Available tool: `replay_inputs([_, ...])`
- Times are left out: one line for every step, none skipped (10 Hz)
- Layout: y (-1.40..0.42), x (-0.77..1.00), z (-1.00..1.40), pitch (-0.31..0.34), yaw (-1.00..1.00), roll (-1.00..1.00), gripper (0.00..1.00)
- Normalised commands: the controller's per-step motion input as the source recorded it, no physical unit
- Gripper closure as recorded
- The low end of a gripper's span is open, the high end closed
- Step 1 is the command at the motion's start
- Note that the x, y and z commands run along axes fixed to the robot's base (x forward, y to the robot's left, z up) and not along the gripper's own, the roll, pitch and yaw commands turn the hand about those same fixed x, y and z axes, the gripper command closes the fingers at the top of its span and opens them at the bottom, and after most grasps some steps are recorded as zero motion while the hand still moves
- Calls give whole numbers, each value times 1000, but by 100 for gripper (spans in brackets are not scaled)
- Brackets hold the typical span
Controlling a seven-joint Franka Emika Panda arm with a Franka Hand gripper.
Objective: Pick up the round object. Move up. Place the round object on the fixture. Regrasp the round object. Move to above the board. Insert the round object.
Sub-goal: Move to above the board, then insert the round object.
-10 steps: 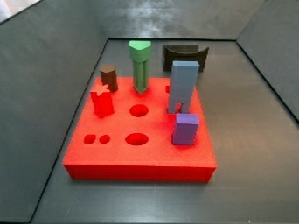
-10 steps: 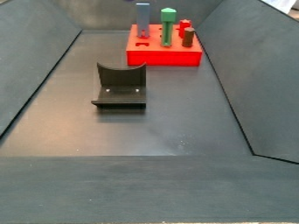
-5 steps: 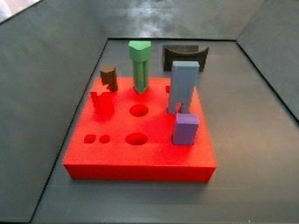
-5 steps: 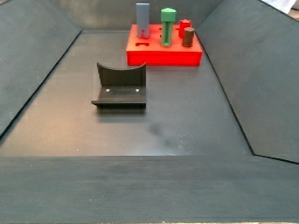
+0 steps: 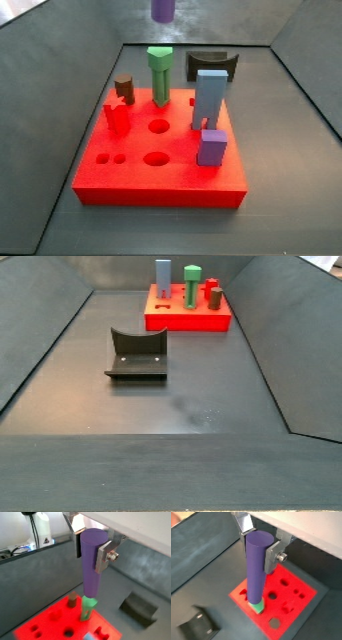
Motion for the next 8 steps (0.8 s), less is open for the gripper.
replay_inputs([-22, -71, 0, -29, -93, -655, 100])
replay_inputs([-8, -54, 4, -25, -43, -396, 100])
replay_inputs([-3, -41, -4, -25, -37, -302, 100])
replay_inputs([-231, 100, -474, -21, -260, -93, 100])
replay_inputs([-94, 149, -566, -9, -329, -150, 100])
replay_inputs([-17, 83, -583, 0, -314, -214, 100])
replay_inputs([-3, 9, -549, 0, -317, -240, 100])
replay_inputs([0, 11, -546, 0, -286, -216, 100])
